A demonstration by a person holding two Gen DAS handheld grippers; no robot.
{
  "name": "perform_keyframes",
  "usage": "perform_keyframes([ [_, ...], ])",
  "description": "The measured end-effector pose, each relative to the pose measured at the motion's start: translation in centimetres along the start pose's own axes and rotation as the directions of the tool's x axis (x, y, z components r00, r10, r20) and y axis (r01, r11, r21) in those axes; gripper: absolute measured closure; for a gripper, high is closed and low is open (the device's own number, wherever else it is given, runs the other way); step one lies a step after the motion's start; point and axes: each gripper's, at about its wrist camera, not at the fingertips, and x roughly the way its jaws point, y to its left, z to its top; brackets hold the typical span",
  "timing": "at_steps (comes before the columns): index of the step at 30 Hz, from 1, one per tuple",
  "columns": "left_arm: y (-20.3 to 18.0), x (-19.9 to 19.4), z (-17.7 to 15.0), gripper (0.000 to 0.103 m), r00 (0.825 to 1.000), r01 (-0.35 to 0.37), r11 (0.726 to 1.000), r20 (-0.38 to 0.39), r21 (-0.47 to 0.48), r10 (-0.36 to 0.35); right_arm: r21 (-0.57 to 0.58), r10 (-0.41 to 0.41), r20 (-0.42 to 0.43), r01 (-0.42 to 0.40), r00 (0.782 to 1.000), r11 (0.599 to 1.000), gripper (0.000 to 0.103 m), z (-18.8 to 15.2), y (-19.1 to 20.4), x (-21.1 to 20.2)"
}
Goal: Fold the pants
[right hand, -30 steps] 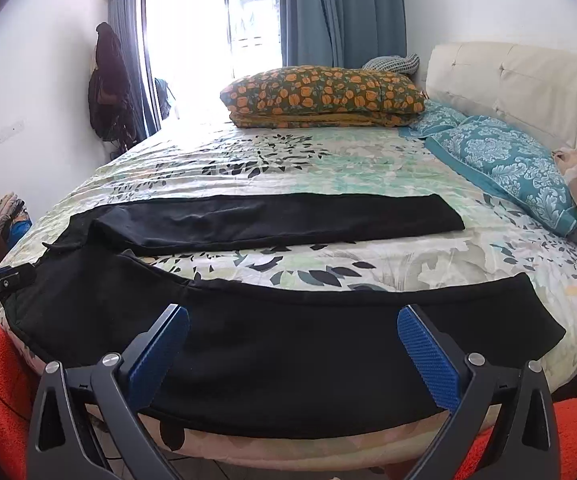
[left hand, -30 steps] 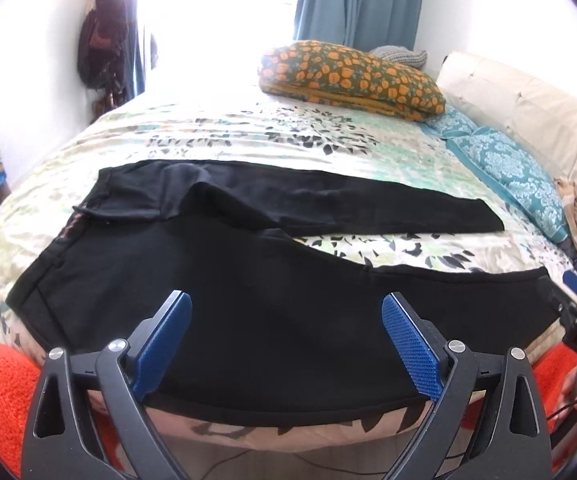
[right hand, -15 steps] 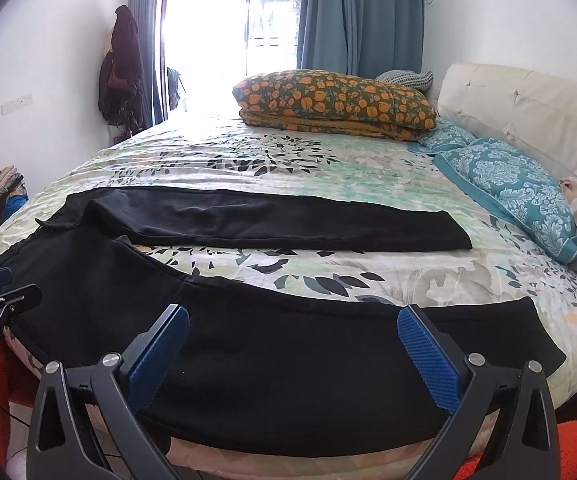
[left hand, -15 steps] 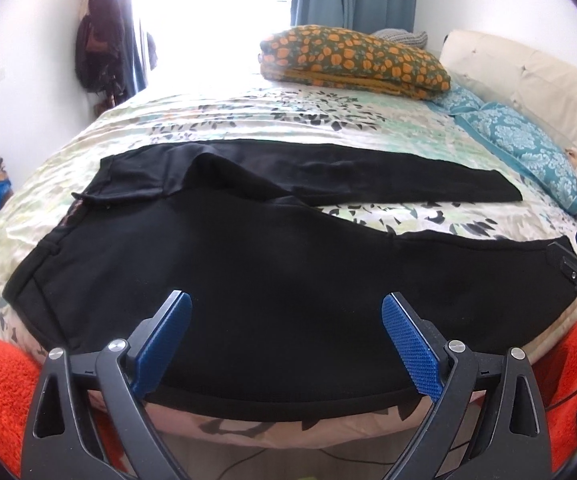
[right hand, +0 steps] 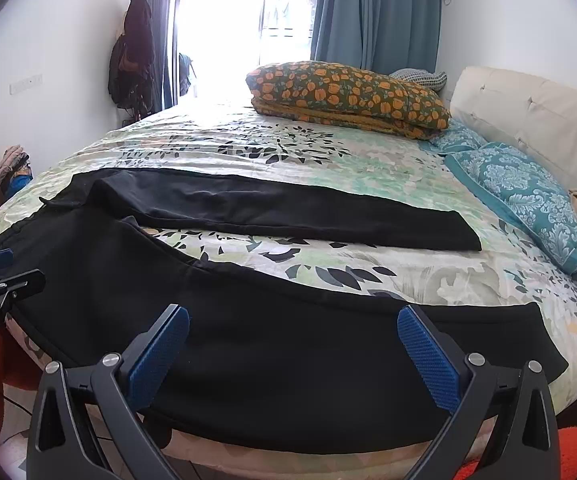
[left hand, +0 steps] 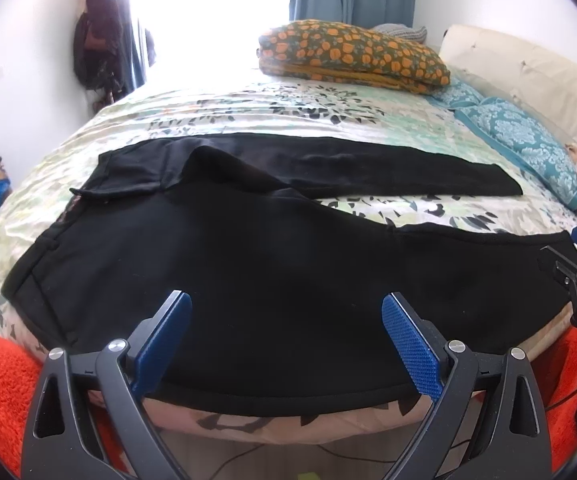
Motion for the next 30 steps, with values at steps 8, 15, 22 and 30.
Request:
perform_keyframes([
  [8,-0.13,0.19,-0.03,0.006,1.000,0.002,1.000,-0.011,-0.002,-0.002,-0.010,0.002,-0.007,-0.002,1.000,1.000,0.000,-0.10,0.27,0.17],
  [15,-0.17,0.40,-0.04,0.006,1.000,0.003,1.000,-0.013,0.000,-0.003,-0.008,0.004,-0.014,-0.004,1.000,1.000,0.000,0.00,0.36,0.52],
  [22,-0.32,0.51,-0.06,0.006,1.000,0.007,1.000,-0.015,0.006,-0.007,-0.011,0.007,-0.016,-0.007,1.000,1.000,0.000,-0.01,0.50,0.73],
  [30,-0.36,0.75,-0.15,0.006,1.000,0.007,1.000,-0.024,0.010,-0.006,-0.012,0.010,-0.021,-0.011,1.000,1.000,0.000,-0.06,0.65,0.95],
])
